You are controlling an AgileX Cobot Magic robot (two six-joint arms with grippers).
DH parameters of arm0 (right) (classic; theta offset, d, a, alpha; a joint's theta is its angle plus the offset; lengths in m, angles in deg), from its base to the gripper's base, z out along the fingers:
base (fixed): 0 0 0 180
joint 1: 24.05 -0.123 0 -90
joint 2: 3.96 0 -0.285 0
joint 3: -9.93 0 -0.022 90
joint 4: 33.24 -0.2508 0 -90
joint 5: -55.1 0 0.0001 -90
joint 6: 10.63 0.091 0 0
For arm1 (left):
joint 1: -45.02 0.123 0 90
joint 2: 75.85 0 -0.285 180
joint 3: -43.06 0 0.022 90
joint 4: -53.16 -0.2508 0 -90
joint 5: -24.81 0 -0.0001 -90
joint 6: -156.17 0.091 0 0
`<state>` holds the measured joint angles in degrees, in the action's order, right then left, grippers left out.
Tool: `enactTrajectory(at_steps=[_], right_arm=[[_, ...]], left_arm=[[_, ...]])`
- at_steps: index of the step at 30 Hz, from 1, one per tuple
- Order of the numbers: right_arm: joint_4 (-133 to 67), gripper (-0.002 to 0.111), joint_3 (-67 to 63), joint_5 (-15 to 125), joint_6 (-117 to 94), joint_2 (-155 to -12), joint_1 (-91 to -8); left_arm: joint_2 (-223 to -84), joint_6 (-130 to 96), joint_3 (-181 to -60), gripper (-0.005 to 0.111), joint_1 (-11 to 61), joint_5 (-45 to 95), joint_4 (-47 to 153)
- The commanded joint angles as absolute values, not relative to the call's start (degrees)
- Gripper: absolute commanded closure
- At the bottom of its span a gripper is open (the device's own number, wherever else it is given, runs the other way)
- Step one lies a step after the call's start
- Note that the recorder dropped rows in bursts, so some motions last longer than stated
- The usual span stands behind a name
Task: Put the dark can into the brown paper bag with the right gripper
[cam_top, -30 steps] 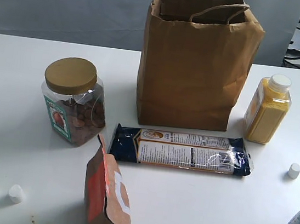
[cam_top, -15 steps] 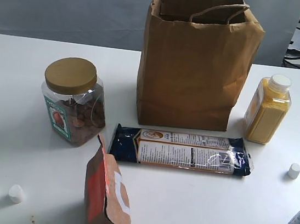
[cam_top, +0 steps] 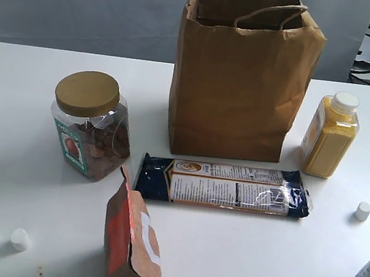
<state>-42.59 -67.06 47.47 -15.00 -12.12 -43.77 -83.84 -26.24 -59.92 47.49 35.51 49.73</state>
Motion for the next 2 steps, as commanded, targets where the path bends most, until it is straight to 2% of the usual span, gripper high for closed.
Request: enactTrajectory(at_steps=[1, 2], right_arm=[[-42.7, 0.108, -67.3, 47.4, -15.0, -11.7, -43.5], [-42.7, 0.108, -67.3, 47.4, -15.0, -11.7, -43.5]], left_arm=[[-83.6, -26.4, -59.7, 0.107, 47.1, 35.1, 49.6], [-83.6, -26.4, -59.7, 0.107, 47.1, 35.1, 49.6]])
